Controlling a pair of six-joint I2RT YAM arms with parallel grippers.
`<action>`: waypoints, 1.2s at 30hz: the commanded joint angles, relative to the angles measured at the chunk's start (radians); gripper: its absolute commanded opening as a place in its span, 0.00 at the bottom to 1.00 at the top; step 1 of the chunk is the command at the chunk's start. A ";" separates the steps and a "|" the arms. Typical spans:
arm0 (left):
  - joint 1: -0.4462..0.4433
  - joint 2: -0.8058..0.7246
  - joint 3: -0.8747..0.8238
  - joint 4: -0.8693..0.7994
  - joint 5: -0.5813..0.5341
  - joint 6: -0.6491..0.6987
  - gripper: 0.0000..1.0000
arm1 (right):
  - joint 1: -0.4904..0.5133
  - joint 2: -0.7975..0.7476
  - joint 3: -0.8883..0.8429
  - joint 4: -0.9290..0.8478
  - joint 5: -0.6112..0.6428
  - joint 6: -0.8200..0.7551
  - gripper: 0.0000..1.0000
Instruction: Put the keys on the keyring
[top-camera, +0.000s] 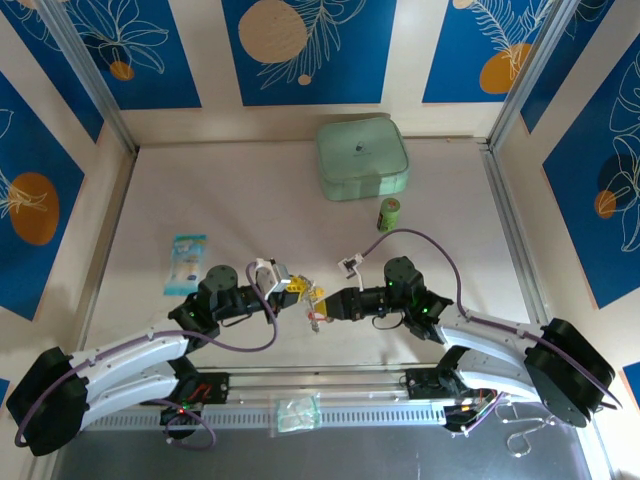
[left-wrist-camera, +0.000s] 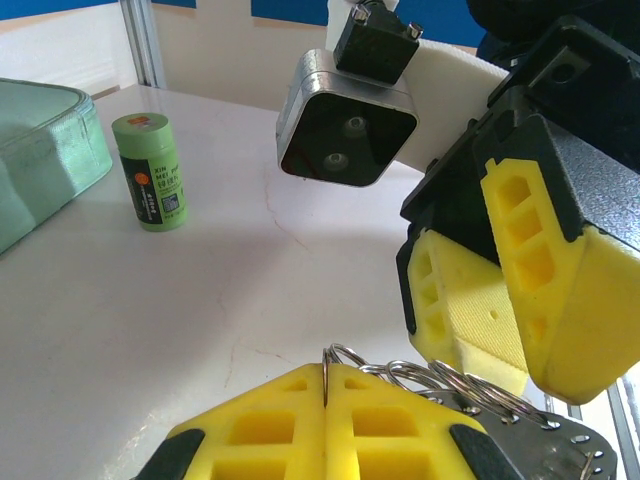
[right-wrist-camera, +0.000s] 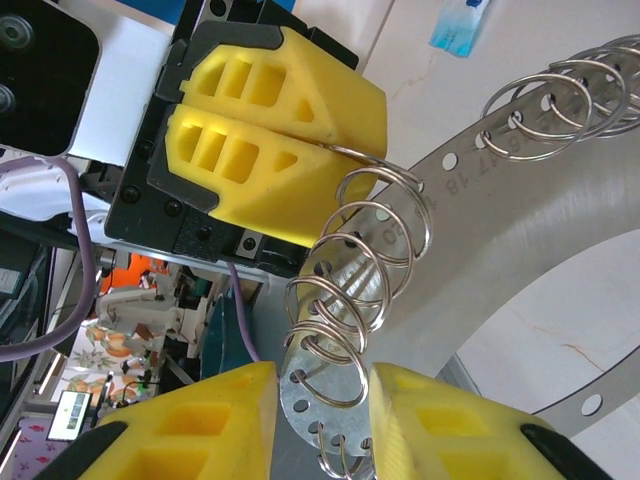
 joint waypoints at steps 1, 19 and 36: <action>-0.007 -0.001 0.000 0.052 -0.002 -0.004 0.00 | 0.006 -0.005 0.015 0.015 -0.023 -0.004 0.29; -0.008 -0.004 -0.002 0.041 -0.002 -0.002 0.00 | 0.006 -0.001 0.020 0.021 -0.021 -0.002 0.19; -0.008 -0.002 -0.002 0.029 -0.001 0.006 0.00 | 0.004 0.017 0.026 0.042 -0.021 0.009 0.05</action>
